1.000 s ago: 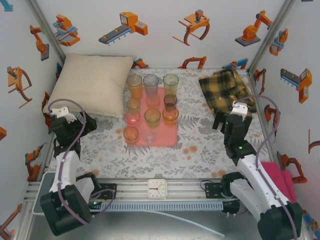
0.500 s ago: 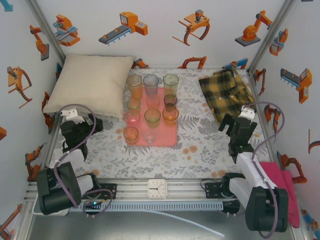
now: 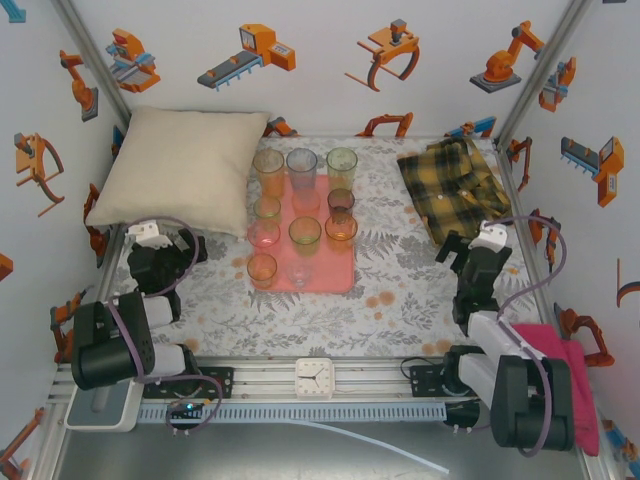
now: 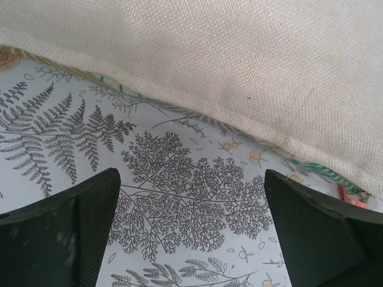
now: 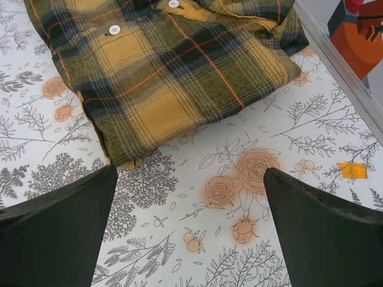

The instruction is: Place the glasses into the tray

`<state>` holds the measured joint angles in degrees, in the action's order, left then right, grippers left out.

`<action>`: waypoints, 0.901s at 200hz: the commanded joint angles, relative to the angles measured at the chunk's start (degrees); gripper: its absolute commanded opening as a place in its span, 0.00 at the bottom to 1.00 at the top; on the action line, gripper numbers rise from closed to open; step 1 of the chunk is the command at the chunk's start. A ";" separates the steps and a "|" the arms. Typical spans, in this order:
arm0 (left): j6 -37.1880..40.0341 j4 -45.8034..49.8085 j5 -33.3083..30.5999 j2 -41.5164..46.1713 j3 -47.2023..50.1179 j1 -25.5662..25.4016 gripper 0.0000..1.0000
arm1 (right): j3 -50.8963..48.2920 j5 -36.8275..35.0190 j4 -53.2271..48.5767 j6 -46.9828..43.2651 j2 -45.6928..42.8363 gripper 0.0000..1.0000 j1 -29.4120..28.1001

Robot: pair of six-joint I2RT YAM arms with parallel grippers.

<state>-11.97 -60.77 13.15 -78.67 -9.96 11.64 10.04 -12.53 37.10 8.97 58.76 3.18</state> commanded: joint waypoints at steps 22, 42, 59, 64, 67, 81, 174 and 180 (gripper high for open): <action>0.72 -9.43 -0.87 -1.38 2.41 -0.74 0.97 | -1.97 -0.78 10.80 0.34 2.97 0.99 0.37; 0.68 -9.34 -0.84 -1.82 2.14 -0.67 0.97 | -1.63 -0.04 12.05 -0.58 5.61 0.99 0.41; 0.46 -10.20 -1.46 -3.11 2.01 -0.89 0.97 | -2.16 -0.05 13.81 -1.05 6.86 0.99 0.41; 0.45 -11.17 -1.57 -3.76 2.21 -0.92 0.97 | -2.44 -0.02 14.23 -1.11 6.81 0.99 0.42; 0.45 -11.85 -1.74 -4.27 2.30 -0.99 0.97 | -2.44 0.09 14.26 -1.07 6.78 0.99 0.42; 0.29 -16.93 -2.49 -7.28 3.16 -1.26 0.97 | -2.46 0.65 14.31 -1.74 6.80 0.99 0.42; 1.16 -19.30 -4.99 -13.12 1.34 -3.14 0.97 | 1.16 2.91 14.62 -3.93 12.08 0.99 0.39; 1.16 -19.30 -4.97 -13.14 1.31 -3.12 0.97 | 1.98 3.67 14.49 -3.35 13.18 0.99 0.42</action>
<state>-11.75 -77.21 8.71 -91.66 -7.66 8.73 8.62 -10.79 48.77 6.04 69.14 3.20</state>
